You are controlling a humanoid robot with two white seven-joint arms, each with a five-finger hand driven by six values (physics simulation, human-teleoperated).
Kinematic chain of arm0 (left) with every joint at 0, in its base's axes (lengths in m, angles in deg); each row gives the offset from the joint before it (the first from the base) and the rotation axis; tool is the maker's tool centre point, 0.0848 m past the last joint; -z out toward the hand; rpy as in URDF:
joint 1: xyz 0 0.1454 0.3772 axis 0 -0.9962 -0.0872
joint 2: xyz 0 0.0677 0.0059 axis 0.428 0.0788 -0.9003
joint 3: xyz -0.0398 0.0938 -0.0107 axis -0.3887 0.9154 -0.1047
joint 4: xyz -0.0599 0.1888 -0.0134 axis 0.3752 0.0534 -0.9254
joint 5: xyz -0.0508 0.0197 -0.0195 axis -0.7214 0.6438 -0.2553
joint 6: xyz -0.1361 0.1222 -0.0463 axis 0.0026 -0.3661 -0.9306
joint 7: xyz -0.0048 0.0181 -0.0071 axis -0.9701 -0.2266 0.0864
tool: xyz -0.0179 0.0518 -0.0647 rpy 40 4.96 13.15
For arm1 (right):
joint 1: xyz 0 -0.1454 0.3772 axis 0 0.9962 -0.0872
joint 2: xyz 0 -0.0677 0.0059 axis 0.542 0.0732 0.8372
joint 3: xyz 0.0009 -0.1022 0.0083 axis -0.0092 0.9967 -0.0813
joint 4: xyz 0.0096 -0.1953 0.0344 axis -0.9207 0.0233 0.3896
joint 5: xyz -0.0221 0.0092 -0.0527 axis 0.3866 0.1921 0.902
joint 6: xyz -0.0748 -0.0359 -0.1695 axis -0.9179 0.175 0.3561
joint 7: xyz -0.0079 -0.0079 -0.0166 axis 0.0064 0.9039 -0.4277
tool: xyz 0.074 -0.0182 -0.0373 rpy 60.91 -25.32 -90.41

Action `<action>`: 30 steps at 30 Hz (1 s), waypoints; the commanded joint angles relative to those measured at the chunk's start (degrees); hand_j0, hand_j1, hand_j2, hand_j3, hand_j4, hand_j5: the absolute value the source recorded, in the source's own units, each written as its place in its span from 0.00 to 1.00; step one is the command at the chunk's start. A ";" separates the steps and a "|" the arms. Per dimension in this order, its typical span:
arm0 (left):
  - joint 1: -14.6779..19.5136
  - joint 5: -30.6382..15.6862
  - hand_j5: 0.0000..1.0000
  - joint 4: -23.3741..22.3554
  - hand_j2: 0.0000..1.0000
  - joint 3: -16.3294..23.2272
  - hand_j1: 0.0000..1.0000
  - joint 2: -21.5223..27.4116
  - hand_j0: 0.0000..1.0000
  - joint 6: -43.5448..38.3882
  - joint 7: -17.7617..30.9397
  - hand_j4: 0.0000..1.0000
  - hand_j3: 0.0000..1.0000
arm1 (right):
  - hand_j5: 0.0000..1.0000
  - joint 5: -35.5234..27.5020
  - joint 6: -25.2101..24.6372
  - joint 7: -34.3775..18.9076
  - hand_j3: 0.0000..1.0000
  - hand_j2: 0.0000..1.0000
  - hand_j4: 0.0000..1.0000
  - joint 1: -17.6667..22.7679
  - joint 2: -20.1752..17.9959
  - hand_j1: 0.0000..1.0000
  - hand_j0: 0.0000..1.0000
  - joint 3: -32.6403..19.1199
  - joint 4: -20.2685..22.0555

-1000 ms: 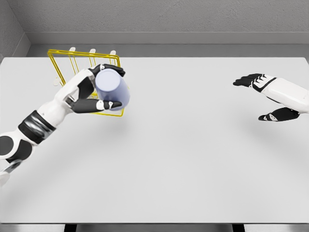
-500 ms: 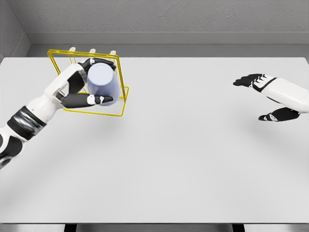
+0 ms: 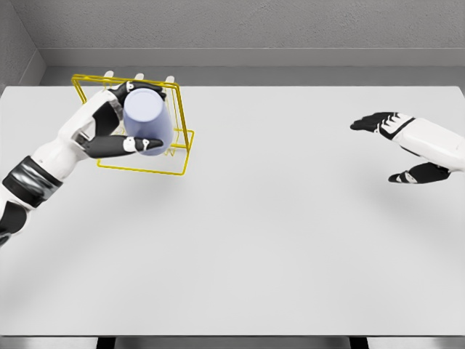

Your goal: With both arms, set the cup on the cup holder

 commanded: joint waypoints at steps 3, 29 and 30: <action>0.00 -0.36 0.70 -0.59 0.70 -0.71 0.70 0.31 0.70 -0.09 -0.01 0.70 0.70 | 1.00 -0.41 -0.17 0.03 1.00 1.00 1.00 -0.09 -0.05 1.00 1.00 0.00 -0.08; 0.97 -1.06 0.71 -3.93 0.71 -1.50 0.71 -0.74 0.71 -0.53 -0.10 0.71 0.71 | 1.00 -0.41 -0.17 0.03 1.00 1.00 1.00 0.00 -0.05 1.00 1.00 0.00 0.18; 1.40 -1.06 0.71 -3.93 0.71 -1.50 0.71 -1.01 0.71 -0.53 -0.10 0.71 0.71 | 1.00 -0.41 -0.17 0.03 1.00 1.00 1.00 0.00 -0.05 1.00 1.00 0.00 0.18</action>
